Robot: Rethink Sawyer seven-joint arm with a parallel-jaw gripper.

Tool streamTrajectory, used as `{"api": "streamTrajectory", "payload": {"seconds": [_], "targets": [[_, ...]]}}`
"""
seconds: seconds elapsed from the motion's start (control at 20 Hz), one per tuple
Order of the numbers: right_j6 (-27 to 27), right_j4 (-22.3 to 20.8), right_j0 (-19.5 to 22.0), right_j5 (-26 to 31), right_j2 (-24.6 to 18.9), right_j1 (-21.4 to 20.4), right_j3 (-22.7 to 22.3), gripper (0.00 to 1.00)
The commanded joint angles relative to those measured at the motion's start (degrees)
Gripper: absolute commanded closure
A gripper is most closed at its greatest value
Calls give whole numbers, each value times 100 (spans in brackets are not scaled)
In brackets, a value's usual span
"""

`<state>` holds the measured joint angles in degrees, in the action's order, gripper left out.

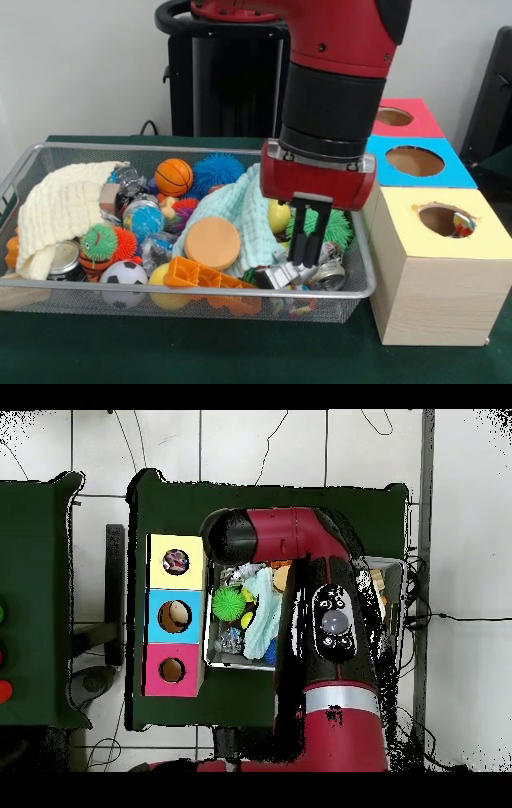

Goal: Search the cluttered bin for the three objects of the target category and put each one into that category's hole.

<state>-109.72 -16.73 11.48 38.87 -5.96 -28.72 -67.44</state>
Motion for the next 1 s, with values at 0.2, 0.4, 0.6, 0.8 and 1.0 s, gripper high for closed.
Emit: {"api": "streamTrajectory", "payload": {"seconds": [0.2,0.4,0.6,0.8,1.0], "targets": [[469,-258,57,-103,-430,-27,-1127,100],[373,-437,-26,-495,-354,-138,-1418,100],[-228,-726,-315,-1137,7,-34,-1440,100],[-267,-812,-244,-1568,-49,243,-1325,100],[-148,-690,-105,-1598,-227,290,-1255,100]]}}
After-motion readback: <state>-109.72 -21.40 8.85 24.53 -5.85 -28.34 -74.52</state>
